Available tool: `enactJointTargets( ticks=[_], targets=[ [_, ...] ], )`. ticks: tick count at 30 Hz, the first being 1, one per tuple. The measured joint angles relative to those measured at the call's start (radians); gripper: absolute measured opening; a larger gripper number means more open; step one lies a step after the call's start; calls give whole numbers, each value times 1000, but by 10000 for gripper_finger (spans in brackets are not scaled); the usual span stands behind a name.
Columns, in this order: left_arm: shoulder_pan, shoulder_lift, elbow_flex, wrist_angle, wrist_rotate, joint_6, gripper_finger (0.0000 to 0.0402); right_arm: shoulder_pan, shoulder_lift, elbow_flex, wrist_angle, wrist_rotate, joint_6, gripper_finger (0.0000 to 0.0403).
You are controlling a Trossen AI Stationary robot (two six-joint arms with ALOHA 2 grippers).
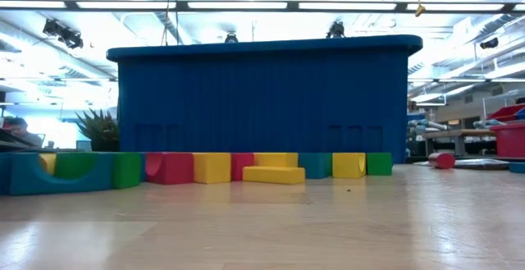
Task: Sort blocks
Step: Assemble the blue bin using gray bin divider
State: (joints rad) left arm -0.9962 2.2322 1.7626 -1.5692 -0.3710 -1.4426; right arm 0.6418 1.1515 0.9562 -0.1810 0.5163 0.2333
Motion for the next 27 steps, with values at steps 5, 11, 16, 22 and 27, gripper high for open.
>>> enactJointTargets(
  ticks=[5, 11, 16, 22, 27],
  targets=[
    [8, -41, 20, 3, -30, -1, 9, 0, 0, 0, 0, 0, -1, 0],
    [27, -155, 14, 3, -115, 24, 8, 0, 0, 0, 1, -1, 0, 0],
    [38, -266, 14, 2, -153, 63, 8, 0, 0, 0, 6, -5, 0, 0],
    [48, -387, 14, -1, -210, 72, 8, 0, 0, 0, 7, -8, 2, 0],
    [48, -460, 47, -2, -216, 107, 8, 0, -1, 0, 8, -8, 3, 0]
  ],
)
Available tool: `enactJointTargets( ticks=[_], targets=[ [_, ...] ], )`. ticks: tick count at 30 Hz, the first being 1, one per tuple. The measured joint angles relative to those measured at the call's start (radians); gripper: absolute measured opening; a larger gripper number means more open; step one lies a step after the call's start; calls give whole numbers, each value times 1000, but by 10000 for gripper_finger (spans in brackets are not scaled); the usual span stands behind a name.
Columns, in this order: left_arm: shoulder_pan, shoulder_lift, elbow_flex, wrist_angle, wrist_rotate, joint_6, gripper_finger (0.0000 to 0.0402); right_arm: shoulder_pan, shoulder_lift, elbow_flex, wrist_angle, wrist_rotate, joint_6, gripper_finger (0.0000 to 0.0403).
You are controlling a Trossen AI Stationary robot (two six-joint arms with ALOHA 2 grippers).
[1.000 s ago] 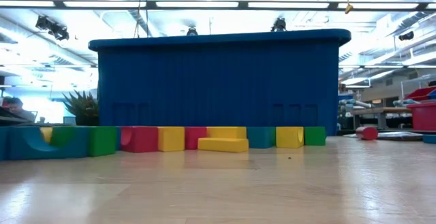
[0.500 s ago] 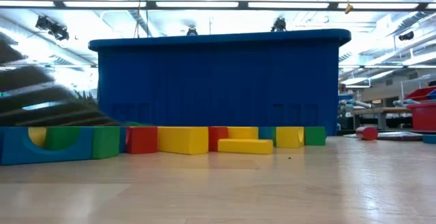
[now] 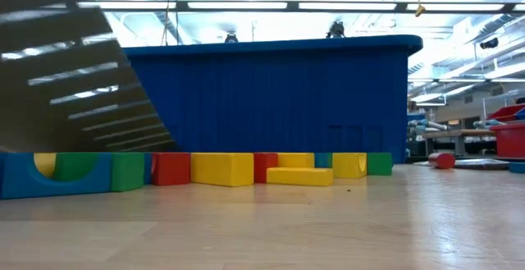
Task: Sort blocks
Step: Assemble the blue bin using gray bin divider
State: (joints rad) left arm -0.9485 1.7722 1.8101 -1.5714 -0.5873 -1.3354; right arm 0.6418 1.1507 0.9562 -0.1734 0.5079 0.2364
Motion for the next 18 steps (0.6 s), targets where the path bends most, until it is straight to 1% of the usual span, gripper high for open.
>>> enactJointTargets(
  ticks=[5, 8, 11, 16, 18],
  targets=[
    [0, -42, 88, 5, -26, 81, 8, 0, 0, 0, 15, -4, 8, 0],
    [0, -64, 131, 3, -68, 128, 7, 0, 3, 0, 18, -4, 9, 0],
    [0, -76, 188, 0, -142, 188, 7, 0, 4, 0, 18, -4, 9, 0],
    [0, -79, 290, 2, -306, 303, 7, 0, 1, 3, 24, -3, 7, 0],
    [0, -79, 324, 7, -331, 336, 7, 0, 1, 13, 25, -3, -3, 0]
  ],
)
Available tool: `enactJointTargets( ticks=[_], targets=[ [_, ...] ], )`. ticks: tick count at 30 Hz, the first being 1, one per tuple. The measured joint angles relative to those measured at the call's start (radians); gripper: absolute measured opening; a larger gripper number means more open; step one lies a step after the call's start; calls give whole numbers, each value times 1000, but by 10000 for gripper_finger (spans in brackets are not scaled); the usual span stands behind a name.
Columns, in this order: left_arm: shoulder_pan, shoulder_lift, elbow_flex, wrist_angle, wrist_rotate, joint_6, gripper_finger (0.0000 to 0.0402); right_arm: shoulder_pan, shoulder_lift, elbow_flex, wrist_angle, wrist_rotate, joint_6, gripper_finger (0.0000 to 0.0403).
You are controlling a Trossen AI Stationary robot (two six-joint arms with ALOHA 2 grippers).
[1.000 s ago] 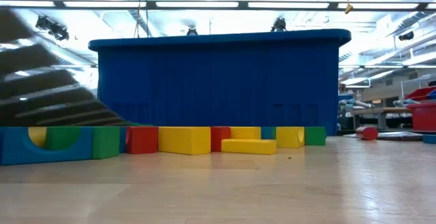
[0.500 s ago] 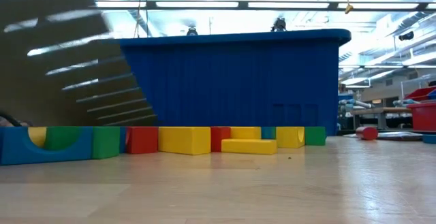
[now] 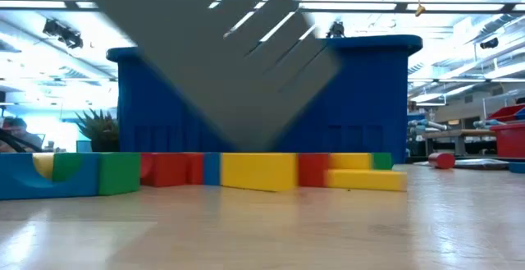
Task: Sort blocks
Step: Assemble the blue bin using gray bin divider
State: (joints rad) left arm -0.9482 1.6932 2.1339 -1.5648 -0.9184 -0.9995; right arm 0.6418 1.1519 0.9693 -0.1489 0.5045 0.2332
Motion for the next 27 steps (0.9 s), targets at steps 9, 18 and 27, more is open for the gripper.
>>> enactJointTargets(
  ticks=[9, 18, 27],
  targets=[
    [-1, 0, 58, -5, -129, 79, 7, -2, -1, 57, 3, 38, -74, 1],
    [2, 0, 57, 15, -230, 87, 7, -23, -1, 61, 70, 43, -107, 34],
    [-21, 0, 57, 134, -361, 134, 7, 19, -31, 59, 63, 157, -253, 174]
  ],
)
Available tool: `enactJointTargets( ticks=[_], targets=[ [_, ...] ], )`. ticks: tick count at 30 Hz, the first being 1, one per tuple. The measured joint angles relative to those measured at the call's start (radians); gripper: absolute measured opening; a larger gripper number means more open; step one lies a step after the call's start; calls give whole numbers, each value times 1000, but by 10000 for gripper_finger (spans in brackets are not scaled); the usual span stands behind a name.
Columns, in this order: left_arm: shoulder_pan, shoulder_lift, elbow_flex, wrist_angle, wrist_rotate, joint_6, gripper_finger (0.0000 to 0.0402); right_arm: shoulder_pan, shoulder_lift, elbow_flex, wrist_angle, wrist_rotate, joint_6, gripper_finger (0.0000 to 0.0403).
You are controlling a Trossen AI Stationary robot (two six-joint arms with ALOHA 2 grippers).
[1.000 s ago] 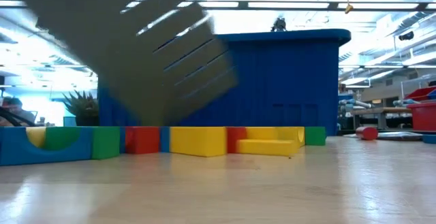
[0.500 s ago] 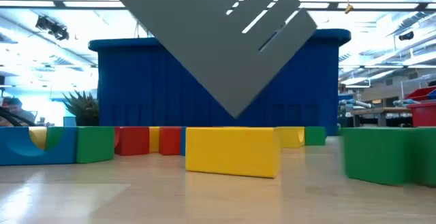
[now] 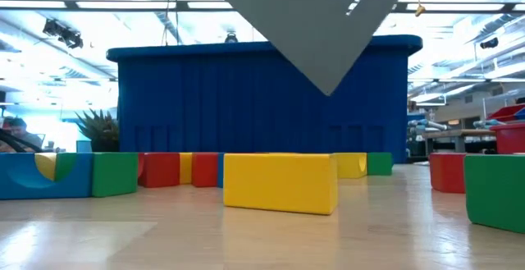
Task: Sort blocks
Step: Assemble the blue bin using gray bin divider
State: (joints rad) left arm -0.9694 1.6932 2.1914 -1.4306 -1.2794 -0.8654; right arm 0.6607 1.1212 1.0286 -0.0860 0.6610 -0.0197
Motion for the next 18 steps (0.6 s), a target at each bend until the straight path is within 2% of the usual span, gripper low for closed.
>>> enactJointTargets(
  ticks=[2, 5, 9, 11, 16, 18],
  targets=[
    [-34, -2, -1, -2, -63, 2, 7, 37, -38, 3, -15, 26, 56, 196],
    [-85, -17, -2, -1, -157, 2, 7, 89, -76, 3, -150, 22, 250, 212],
    [-132, -31, -1, 8, -259, 0, 7, 146, -80, 0, -395, 17, 539, 210],
    [-143, -33, -1, 19, -287, 0, 7, 158, -69, -28, -447, 17, 629, 203],
    [-144, -49, -1, 73, -288, -48, 7, 145, -53, -165, -318, 86, 649, 184],
    [-143, -53, -1, 124, -269, -10, 7, 130, -57, -221, -227, 112, 622, 182]
  ],
)
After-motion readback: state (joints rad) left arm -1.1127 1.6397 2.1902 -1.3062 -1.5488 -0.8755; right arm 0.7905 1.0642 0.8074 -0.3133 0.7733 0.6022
